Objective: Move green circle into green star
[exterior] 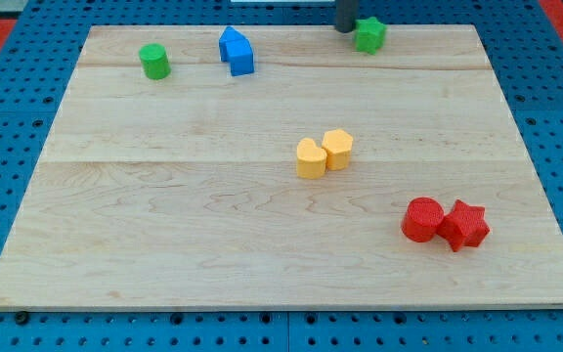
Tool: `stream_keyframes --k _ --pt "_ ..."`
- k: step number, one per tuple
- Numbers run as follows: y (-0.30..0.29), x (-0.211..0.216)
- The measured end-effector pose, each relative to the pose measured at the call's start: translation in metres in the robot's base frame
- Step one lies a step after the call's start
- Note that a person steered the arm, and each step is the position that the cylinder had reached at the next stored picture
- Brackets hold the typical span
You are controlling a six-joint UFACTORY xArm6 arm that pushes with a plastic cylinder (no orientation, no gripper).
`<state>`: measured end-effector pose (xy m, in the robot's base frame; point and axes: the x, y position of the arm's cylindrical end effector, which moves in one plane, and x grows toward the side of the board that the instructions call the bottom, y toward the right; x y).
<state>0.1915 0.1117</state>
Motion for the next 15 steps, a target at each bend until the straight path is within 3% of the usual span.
stream_keyframes --k 3,4,6,7,10,12,14,15 --pt "-0.005 0.001" --pt "-0.057 0.009" --pt "-0.090 0.117" --pt "-0.133 0.144" --pt "-0.362 0.120" --pt "-0.365 0.096" --pt "-0.330 0.067" --pt "-0.320 0.072"
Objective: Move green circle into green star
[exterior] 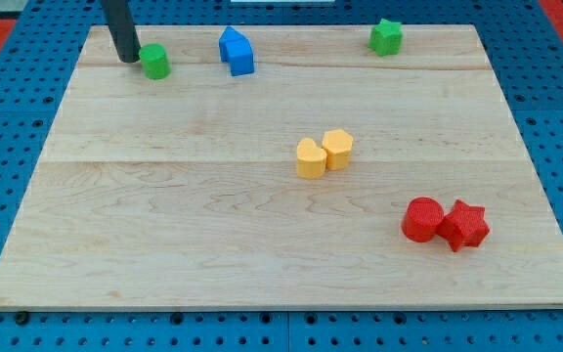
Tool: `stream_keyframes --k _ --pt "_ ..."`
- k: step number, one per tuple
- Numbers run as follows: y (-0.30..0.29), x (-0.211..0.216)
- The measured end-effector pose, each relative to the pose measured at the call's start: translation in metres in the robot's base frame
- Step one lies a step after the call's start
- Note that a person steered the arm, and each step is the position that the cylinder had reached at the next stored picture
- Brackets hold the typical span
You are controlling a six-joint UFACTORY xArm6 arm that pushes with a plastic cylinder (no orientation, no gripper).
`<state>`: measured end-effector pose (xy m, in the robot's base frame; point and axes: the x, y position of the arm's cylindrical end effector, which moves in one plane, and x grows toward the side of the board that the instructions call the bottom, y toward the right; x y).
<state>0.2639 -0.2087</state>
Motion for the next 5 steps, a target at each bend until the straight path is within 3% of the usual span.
stream_keyframes --k 3,5 --pt "0.079 0.018" --pt "0.068 0.067"
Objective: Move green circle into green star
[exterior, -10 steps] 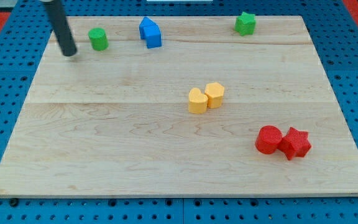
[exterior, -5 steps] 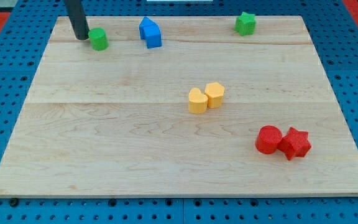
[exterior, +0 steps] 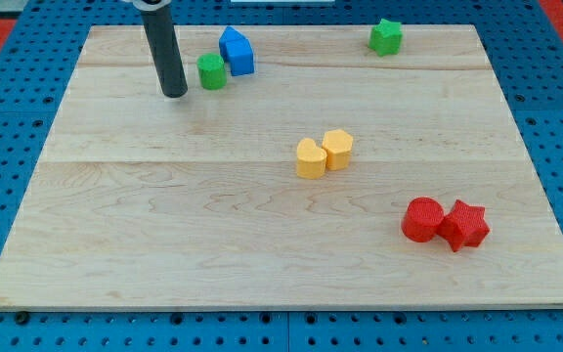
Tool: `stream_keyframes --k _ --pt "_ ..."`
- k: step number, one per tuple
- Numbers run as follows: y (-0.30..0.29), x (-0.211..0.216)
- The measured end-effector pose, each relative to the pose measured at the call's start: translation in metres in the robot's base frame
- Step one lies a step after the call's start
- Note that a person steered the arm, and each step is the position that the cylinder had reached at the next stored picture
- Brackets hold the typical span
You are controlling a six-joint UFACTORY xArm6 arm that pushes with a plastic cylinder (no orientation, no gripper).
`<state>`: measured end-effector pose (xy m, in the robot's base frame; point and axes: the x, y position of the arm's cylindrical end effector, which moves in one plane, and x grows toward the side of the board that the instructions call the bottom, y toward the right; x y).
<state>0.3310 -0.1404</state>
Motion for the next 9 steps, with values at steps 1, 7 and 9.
stream_keyframes --k 1,7,9 --pt "-0.042 -0.006" --pt "-0.001 -0.034" --pt "0.000 -0.015"
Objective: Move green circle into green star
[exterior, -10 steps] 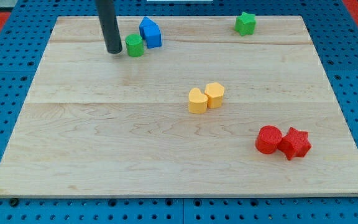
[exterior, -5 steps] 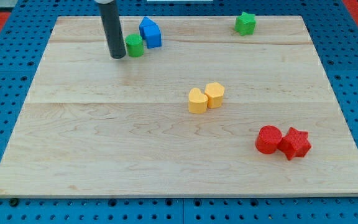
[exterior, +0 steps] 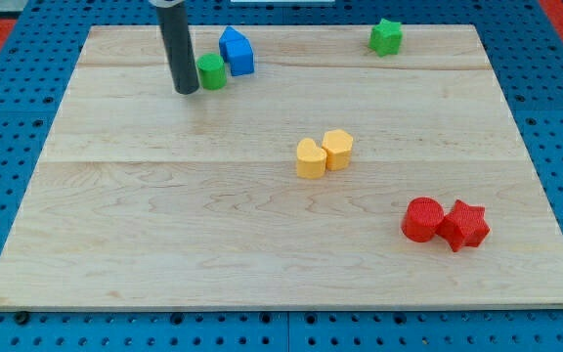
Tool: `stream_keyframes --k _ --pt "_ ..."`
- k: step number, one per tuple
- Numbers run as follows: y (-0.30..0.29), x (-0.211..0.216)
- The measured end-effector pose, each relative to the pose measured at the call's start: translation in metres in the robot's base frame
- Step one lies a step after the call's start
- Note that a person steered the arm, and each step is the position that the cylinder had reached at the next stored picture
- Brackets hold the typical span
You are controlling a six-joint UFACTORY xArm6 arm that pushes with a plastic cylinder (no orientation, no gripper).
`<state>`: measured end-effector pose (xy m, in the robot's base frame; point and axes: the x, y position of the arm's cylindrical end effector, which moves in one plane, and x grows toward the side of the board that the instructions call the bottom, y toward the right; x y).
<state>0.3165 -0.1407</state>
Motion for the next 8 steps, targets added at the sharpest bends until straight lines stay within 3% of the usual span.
stream_keyframes --k 1,2,4,8 --pt "-0.009 -0.025" --pt "0.034 -0.031" --pt "0.077 0.011" --pt "0.189 0.004"
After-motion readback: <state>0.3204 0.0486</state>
